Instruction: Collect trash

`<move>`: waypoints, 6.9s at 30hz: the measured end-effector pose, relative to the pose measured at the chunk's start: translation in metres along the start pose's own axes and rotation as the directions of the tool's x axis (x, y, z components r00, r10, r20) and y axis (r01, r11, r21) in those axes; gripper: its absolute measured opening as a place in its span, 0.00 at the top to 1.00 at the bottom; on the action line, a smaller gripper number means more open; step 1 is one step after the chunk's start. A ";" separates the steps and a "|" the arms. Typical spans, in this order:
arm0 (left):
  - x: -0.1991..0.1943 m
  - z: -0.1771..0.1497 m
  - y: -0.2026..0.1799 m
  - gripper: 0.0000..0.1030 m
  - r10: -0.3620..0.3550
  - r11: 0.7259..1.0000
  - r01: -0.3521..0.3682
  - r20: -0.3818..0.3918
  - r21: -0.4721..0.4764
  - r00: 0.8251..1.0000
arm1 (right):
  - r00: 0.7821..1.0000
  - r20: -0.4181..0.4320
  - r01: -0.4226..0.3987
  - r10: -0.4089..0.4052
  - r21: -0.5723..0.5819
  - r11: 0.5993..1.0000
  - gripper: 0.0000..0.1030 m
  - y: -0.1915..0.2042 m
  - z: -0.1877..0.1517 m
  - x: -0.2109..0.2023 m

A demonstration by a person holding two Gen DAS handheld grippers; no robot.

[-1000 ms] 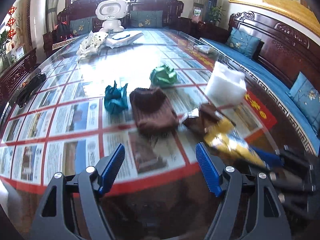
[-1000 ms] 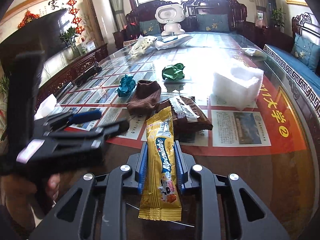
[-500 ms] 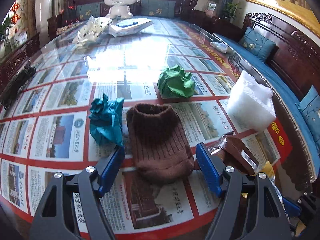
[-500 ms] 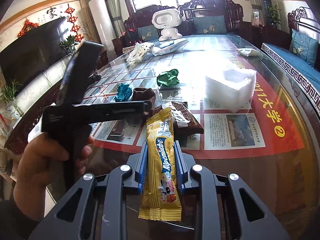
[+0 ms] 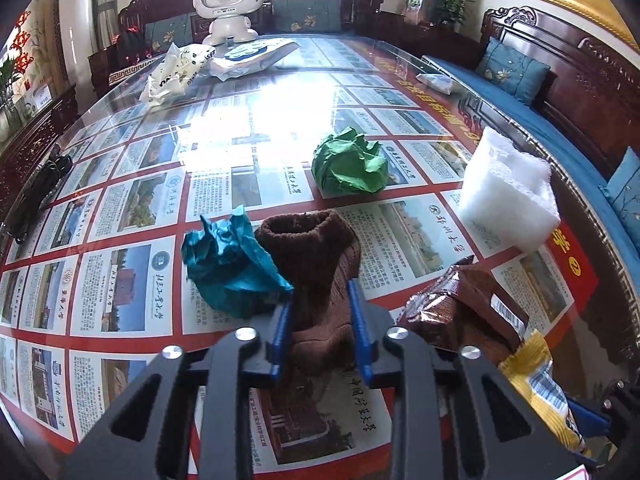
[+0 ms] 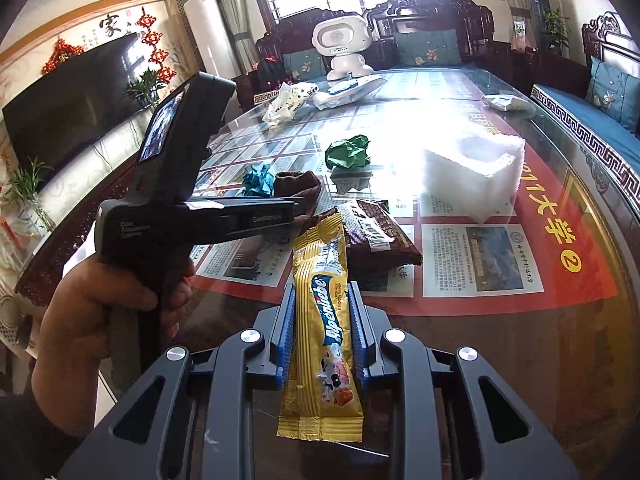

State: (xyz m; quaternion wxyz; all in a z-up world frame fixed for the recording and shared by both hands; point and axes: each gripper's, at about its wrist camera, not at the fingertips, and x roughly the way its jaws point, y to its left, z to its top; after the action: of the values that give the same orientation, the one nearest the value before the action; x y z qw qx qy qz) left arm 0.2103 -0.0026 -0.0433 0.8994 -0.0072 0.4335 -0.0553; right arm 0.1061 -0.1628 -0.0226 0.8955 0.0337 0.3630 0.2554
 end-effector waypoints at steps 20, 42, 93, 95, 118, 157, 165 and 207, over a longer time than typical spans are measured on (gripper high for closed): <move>-0.057 -0.048 -0.004 0.88 -0.081 0.996 0.080 0.035 0.040 0.996 | 1.000 -0.001 0.025 -0.025 0.022 0.999 0.76 0.004 -0.001 0.000; -0.148 -0.119 -0.045 0.88 -0.244 0.965 0.233 0.076 0.121 0.967 | 0.995 0.089 0.050 -0.051 0.013 0.999 0.76 0.040 -0.036 -0.085; -0.147 -0.365 -0.119 0.88 -0.296 0.886 0.365 -0.256 0.288 0.920 | 0.969 -0.151 0.219 -0.194 0.171 0.961 0.40 0.033 -0.289 -0.151; -0.145 -0.369 -0.120 0.88 -0.285 0.885 0.358 -0.263 0.297 0.922 | 0.969 -0.153 0.219 -0.193 0.173 0.960 0.38 0.033 -0.292 -0.151; -0.137 -0.377 -0.138 0.52 -0.299 0.868 0.396 -0.322 0.299 0.898 | 0.974 -0.130 0.211 -0.187 0.208 0.955 0.36 0.021 -0.292 -0.160; -0.113 -0.104 0.023 0.30 0.090 0.995 -0.094 0.149 0.018 0.985 | 0.995 0.038 0.091 -0.093 0.051 0.995 0.11 0.036 -0.047 -0.044; -0.073 -0.073 0.052 0.30 0.166 0.986 -0.164 0.102 -0.021 0.981 | 0.997 0.041 0.067 -0.069 0.063 0.996 0.10 0.029 -0.032 -0.025; -0.062 -0.069 0.020 0.74 -0.012 1.000 0.012 0.027 0.010 1.000 | 0.955 -0.143 0.256 -0.260 -0.044 0.966 0.50 -0.003 0.039 0.074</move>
State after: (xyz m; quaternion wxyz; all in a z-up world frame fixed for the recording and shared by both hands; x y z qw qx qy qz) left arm 0.1198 0.0267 -0.0391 0.9049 -0.0061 0.4209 -0.0629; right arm 0.1787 -0.1246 -0.0416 0.8921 -0.0441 0.4264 0.1427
